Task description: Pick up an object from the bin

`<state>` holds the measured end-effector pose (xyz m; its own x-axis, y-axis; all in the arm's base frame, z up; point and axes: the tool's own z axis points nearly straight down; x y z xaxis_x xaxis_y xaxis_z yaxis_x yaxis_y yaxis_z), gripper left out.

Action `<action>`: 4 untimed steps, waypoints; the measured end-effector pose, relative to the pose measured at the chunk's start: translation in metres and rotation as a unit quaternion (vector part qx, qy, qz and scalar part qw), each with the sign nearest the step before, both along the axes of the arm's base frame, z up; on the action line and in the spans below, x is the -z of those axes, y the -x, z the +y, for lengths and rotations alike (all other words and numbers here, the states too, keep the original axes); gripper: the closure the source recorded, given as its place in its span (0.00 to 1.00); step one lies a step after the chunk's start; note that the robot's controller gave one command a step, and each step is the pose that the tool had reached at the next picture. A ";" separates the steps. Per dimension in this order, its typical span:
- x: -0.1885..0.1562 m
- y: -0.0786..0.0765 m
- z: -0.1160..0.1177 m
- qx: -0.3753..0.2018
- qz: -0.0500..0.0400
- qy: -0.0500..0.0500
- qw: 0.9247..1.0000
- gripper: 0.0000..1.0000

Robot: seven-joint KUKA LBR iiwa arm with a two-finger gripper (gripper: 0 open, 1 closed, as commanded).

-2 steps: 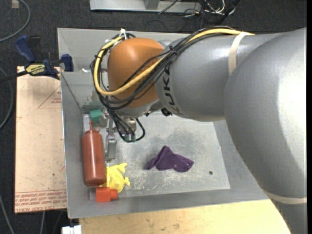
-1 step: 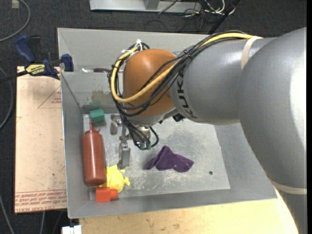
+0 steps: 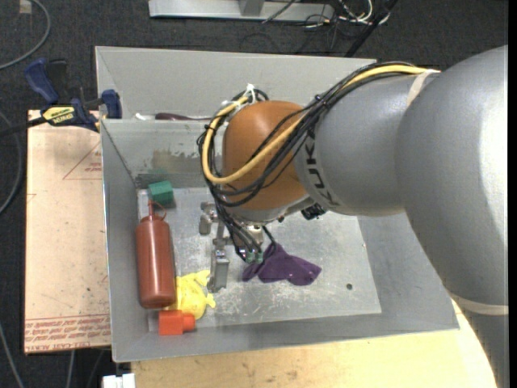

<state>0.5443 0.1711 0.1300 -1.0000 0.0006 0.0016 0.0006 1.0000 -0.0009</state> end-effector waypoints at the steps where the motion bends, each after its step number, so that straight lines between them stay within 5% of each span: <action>1: -0.015 0.006 -0.018 0.111 0.001 -0.002 0.994 0.00; 2: -0.011 -0.021 -0.062 -0.036 -0.001 0.000 0.999 1.00; 3: -0.011 -0.020 -0.062 -0.036 -0.001 -0.001 0.999 0.00; 4: -0.011 -0.020 -0.062 -0.036 -0.001 -0.001 0.999 0.00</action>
Offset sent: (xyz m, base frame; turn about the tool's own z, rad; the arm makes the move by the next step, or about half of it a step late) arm 0.0200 -0.0625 0.0116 -0.0743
